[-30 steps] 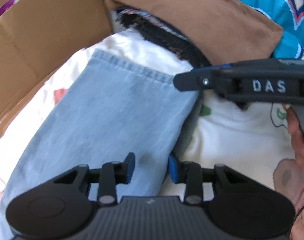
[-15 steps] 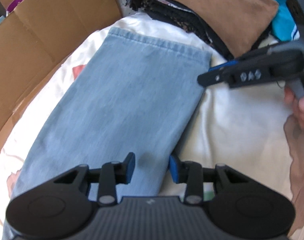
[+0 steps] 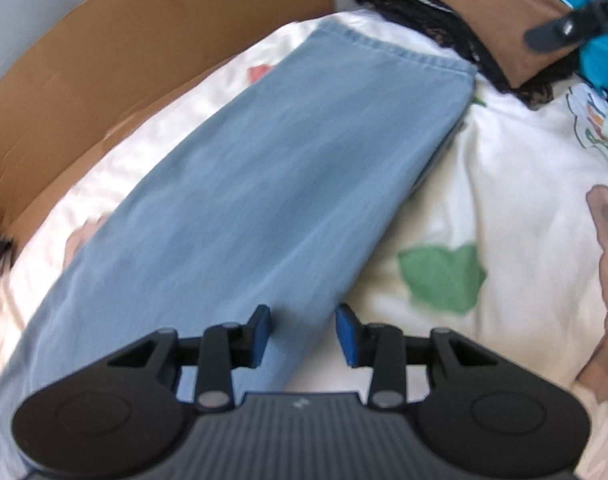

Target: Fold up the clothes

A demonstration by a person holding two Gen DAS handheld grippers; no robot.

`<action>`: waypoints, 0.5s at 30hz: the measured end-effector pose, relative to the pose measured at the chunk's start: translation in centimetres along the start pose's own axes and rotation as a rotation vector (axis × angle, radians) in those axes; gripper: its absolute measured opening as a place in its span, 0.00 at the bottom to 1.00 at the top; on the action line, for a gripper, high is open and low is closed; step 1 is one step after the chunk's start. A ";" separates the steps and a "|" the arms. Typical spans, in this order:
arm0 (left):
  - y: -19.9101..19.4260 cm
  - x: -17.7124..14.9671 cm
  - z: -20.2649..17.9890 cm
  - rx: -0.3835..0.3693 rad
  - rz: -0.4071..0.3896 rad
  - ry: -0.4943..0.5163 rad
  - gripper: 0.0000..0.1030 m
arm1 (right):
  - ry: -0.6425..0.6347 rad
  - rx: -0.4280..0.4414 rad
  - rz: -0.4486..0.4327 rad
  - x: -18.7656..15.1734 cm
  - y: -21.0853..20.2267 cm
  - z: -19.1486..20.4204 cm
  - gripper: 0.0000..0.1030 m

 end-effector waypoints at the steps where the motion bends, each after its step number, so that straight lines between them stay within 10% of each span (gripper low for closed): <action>1: -0.2 -0.8 0.2 0.006 0.001 -0.010 0.38 | -0.011 0.002 0.006 0.4 -0.5 0.4 0.39; 15: -1.7 -7.9 5.0 0.066 0.023 -0.184 0.47 | -0.170 0.086 0.083 5.2 -5.0 7.0 0.45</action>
Point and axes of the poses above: each gripper's, at about its wrist camera, not at the fingertips, and y roughly the way its jaws point, z to its left, x to its top, the point moved 5 cm from there along y, roughly the way its jaws point, and after that the axes turned 9 degrees about z, right-handed, at the moved point
